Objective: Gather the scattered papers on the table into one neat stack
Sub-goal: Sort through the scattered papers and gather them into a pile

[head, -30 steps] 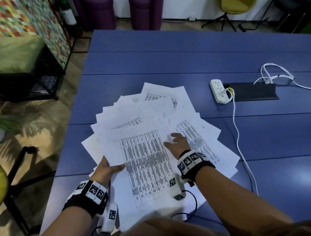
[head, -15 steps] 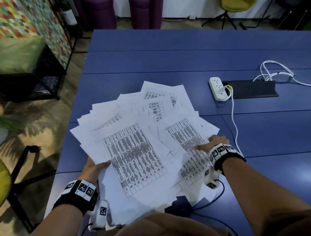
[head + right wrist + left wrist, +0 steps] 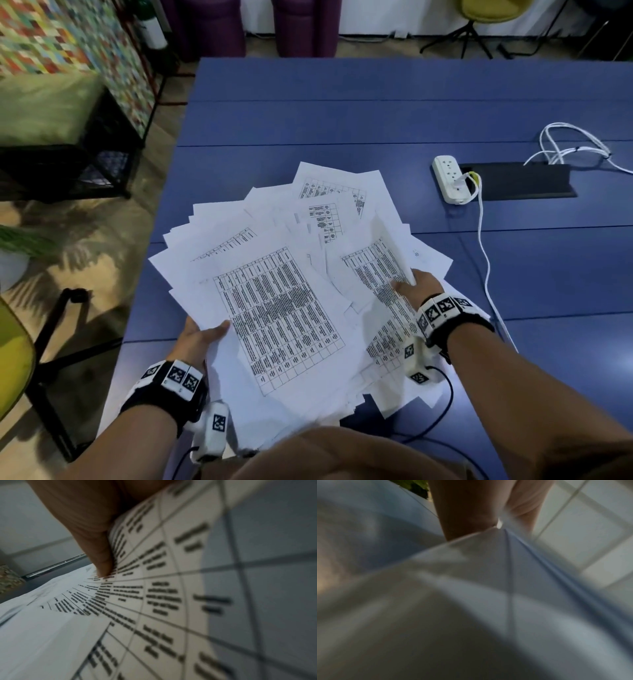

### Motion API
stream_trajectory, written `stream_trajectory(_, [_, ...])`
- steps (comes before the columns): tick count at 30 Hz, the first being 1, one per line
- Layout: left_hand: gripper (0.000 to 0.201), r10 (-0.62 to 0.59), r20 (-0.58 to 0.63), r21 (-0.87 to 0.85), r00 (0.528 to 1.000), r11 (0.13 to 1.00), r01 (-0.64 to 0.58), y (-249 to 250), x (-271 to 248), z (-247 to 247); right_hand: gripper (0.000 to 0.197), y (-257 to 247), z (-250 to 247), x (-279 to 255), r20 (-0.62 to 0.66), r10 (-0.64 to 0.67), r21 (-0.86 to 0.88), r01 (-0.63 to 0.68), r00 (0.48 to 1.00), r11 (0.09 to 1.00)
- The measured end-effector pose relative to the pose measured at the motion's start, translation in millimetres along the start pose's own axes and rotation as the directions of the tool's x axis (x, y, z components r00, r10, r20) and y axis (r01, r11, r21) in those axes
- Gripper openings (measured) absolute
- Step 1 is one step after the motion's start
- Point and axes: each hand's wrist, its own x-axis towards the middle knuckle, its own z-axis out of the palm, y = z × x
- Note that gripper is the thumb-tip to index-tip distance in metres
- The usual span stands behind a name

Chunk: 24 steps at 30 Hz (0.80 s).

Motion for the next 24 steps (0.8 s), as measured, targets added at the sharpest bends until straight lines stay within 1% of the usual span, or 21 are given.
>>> stream_trajectory(2, [0.054,-0.007,-0.006,0.004,1.0,1.0,0.007,-0.2,-0.2,-2.7,0.026,-11.3,-8.1,-3.8,-0.062,-0.011,-0.09,0.006,0.998,0.996])
stream_trajectory(4, [0.053,0.004,-0.022,-0.01,1.0,1.0,-0.004,0.9,-1.0,-1.2,0.017,-28.9,-24.9,-8.9,-0.171,-0.07,-0.222,0.03,0.983,0.974])
stream_trajectory(6, [0.053,0.019,-0.019,-0.01,1.0,1.0,-0.019,-0.9,-2.6,0.6,0.017,-53.2,-46.8,-18.0,-0.289,-0.175,-0.264,0.098,0.941,0.959])
stream_trajectory(7, [0.053,0.019,-0.01,-0.017,1.0,1.0,-0.019,-1.2,-3.7,3.2,0.015,-67.4,-58.9,-25.8,-0.345,-0.249,-0.25,0.167,0.905,0.954])
stream_trajectory(8, [0.051,0.006,-0.014,-0.021,1.0,1.0,-0.007,-2.0,-3.8,5.2,0.011,-82.3,-71.5,-35.3,-0.384,-0.317,-0.215,0.25,0.867,0.944])
stream_trajectory(10, [0.048,-0.018,-0.007,-0.032,1.0,0.999,0.018,-6.4,-3.8,6.3,0.006,-112.4,-91.6,-57.0,-0.415,-0.434,-0.096,0.436,0.8,0.895])
stream_trajectory(11, [0.048,-0.038,-0.008,-0.067,0.999,0.997,0.038,-10.1,-0.5,6.5,0.006,-125.4,-97.6,-67.2,-0.414,-0.471,-0.006,0.515,0.779,0.857])
stream_trajectory(12, [0.053,-0.045,-0.004,-0.073,0.999,0.996,0.045,-8.9,-2.0,10.6,0.007,-135.7,-100.4,-74.9,-0.405,-0.49,0.126,0.578,0.772,0.806])
stream_trajectory(13, [0.067,-0.061,0.004,-0.049,0.998,0.997,0.061,-2.8,-8.8,17.6,0.009,-144.2,-100.4,-81.2,-0.386,-0.493,0.289,0.61,0.78,0.738])
stream_trajectory(14, [0.081,-0.071,0.022,-0.034,0.997,0.997,0.072,-2.4,-8.6,21.8,0.013,-147.7,-96.0,-82.6,-0.357,-0.471,0.449,0.59,0.807,0.67])
stream_trajectory(15, [0.08,-0.075,0.006,-0.042,0.997,0.996,0.075,1.0,-12.0,27.7,0.017,-147.6,-89.3,-82.2,-0.318,-0.434,0.566,0.536,0.843,0.627])
stream_trajectory(16, [0.073,-0.069,0.016,-0.061,0.997,0.996,0.07,2.2,-12.1,31.6,0.02,-144.9,-80.2,-80.5,-0.275,-0.395,0.627,0.475,0.877,0.618])
stream_trajectory(17, [0.082,-0.091,0.017,-0.085,0.996,0.992,0.092,0.8,-10.4,32.9,0.024,-139.8,-68.6,-77.1,-0.237,-0.349,0.649,0.415,0.907,0.638])
stream_trajectory(18, [0.108,-0.086,0.04,-0.078,0.995,0.993,0.089,-0.6,-9.2,33.0,0.027,-133.8,-56.6,-73.7,-0.204,-0.307,0.653,0.363,0.93,0.665])
stream_trajectory(19, [0.13,-0.114,0.051,-0.069,0.992,0.991,0.117,-3.0,-7.5,32.4,0.029,-126.9,-44.8,-72.6,-0.16,-0.272,0.653,0.309,0.949,0.691])
stream_trajectory(20, [0.138,-0.106,0.026,-0.064,0.994,0.992,0.108,-10.7,1.7,27.9,0.033,-119.6,-32.5,-70.9,-0.104,-0.238,0.634,0.249,0.966,0.732])
stream_trajectory(21, [0.133,-0.111,0.004,-0.049,0.994,0.993,0.111,-15.9,7.7,24.0,0.038,-114.2,-22.2,-73.6,-0.048,-0.206,0.572,0.195,0.977,0.796])
stream_trajectory(22, [0.12,-0.15,0.006,-0.058,0.989,0.987,0.15,-0.8,-7.6,32.7,0.046,-108.3,-10.9,-76.4,0.011,-0.136,0.47,0.115,0.991,0.875])
stream_trajectory(23, [0.105,-0.204,-0.017,-0.095,0.979,0.975,0.202,8.4,-14.6,39.1,0.051,-102.7,1.2,-78.8,0.058,-0.071,0.372,0.045,0.996,0.927])
stream_trajectory(24, [0.092,-0.249,0.007,-0.112,0.968,0.962,0.249,10.5,-14.9,40.0,0.057,-95.9,14.5,-79.3,0.096,-0.027,0.304,-0.004,0.995,0.953])
